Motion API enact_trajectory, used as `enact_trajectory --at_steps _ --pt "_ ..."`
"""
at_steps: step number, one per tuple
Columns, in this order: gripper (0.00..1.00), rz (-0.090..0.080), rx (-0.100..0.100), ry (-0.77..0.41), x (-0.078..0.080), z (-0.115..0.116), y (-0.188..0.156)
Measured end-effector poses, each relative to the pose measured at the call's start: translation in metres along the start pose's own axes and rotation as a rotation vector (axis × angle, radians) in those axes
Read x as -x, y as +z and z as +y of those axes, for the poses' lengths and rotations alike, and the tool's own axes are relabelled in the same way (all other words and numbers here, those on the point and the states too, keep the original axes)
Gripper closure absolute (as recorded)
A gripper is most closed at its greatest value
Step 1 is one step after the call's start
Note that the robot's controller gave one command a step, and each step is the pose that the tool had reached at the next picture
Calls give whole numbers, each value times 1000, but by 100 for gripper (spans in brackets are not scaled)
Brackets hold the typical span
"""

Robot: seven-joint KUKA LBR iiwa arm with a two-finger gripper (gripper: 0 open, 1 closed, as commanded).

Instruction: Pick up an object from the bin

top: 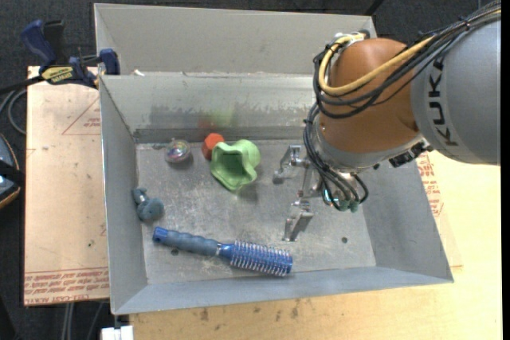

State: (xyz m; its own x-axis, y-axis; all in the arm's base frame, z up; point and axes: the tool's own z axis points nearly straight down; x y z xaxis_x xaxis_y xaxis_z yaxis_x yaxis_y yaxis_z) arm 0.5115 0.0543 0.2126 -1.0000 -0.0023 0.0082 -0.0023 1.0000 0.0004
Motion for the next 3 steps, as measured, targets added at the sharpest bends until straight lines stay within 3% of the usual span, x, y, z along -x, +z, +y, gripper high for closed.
enact_trajectory --at_steps 1,2,3 --pt "0 -1 1 -190 -21 81 99" --pt "0 -15 -4 -711 37 64 52" --pt "0 -14 -5 -1005 -15 145 139"
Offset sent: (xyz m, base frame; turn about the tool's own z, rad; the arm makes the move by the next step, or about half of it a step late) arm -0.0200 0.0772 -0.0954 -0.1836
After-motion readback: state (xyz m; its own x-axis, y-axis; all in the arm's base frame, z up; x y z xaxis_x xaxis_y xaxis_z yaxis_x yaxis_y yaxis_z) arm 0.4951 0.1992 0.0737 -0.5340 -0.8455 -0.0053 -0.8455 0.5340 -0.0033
